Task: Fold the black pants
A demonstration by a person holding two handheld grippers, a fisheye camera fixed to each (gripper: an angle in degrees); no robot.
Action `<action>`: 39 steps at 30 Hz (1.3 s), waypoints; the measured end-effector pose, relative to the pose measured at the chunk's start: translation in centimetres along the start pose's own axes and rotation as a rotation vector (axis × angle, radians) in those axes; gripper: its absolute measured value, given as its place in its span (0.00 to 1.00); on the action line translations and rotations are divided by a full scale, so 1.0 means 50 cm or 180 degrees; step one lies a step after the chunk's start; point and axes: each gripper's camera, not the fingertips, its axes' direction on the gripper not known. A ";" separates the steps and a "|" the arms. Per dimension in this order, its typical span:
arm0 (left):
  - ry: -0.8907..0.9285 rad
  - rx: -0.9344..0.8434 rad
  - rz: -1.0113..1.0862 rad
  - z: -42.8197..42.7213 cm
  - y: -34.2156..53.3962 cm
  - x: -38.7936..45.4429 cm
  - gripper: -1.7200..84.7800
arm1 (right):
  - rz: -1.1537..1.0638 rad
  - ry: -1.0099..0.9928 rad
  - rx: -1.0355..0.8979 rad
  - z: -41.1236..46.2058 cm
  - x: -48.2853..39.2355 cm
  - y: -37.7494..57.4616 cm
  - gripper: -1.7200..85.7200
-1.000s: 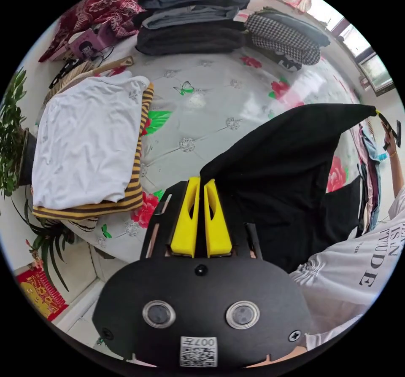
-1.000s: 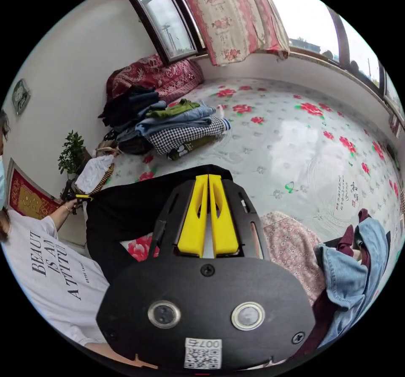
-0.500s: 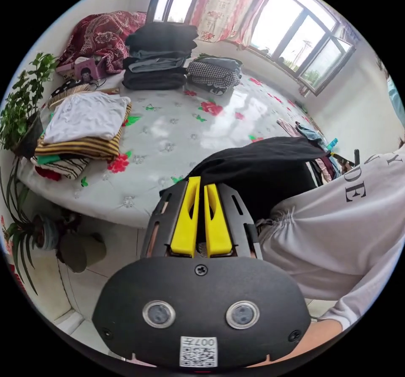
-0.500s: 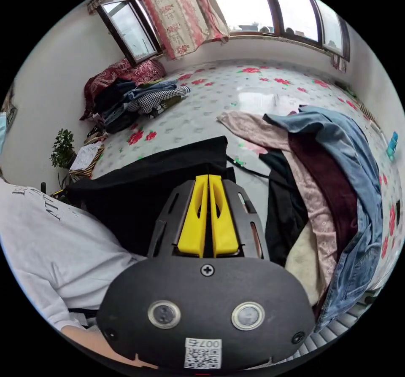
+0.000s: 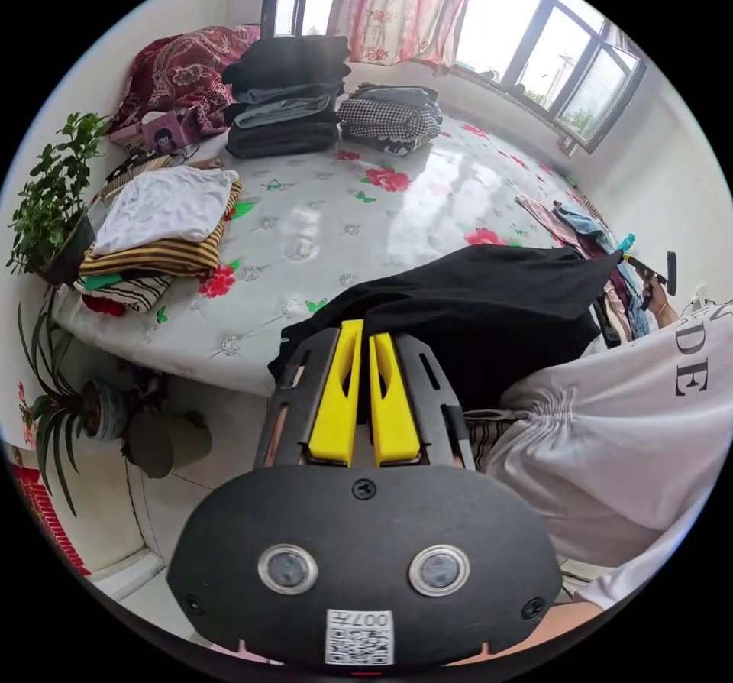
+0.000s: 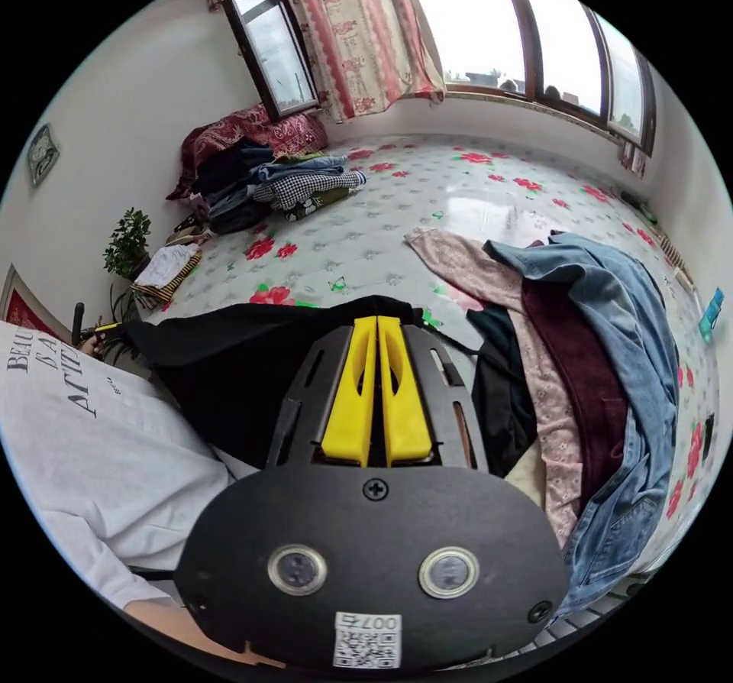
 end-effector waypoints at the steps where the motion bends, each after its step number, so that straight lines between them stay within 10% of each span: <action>1: -0.0002 -0.0049 -0.0028 0.000 0.024 0.000 0.01 | -0.0045 0.0071 0.0025 -0.014 -0.003 0.010 0.02; 14: 0.0185 -0.1116 -0.0791 0.238 0.211 -0.016 0.07 | 0.1302 0.0345 -0.1184 0.126 0.137 0.224 0.04; 23: 0.0727 -0.0174 -0.1868 0.196 0.331 -0.073 0.08 | 0.2219 -0.0890 -0.0560 0.099 0.221 0.216 0.14; 39: 0.0700 -0.0658 -0.2106 0.242 0.455 -0.100 0.13 | 0.1817 -0.0048 -0.1809 0.280 0.187 0.054 0.04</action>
